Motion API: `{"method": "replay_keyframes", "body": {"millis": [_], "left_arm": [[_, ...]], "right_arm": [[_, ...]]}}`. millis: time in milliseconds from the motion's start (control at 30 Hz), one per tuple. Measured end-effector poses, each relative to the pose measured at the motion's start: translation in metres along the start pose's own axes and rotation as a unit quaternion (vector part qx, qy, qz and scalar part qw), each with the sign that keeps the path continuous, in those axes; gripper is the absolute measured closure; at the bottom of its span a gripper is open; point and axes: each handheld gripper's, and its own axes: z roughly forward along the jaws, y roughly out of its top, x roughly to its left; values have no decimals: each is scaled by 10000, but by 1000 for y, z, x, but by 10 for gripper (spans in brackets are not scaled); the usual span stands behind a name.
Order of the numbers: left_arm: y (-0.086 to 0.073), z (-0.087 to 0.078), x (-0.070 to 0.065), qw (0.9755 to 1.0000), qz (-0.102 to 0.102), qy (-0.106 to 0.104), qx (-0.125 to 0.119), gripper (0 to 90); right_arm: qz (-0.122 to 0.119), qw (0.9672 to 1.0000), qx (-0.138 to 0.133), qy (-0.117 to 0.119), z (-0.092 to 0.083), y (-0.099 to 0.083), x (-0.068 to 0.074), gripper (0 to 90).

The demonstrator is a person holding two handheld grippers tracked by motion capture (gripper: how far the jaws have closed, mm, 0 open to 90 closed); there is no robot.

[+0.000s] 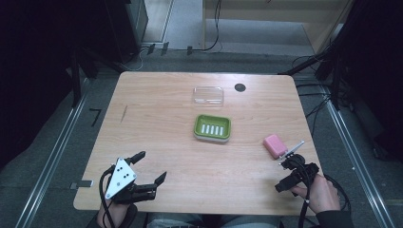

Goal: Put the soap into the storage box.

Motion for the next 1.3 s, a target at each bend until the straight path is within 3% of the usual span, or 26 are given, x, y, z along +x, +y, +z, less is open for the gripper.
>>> {"method": "replay_keyframes", "body": {"millis": [1300], "left_arm": [[0, 1, 0, 10000, -3, 2, 0, 139]], "right_arm": [[-161, 9999, -7, 61, -4, 62, -20, 0]]}}
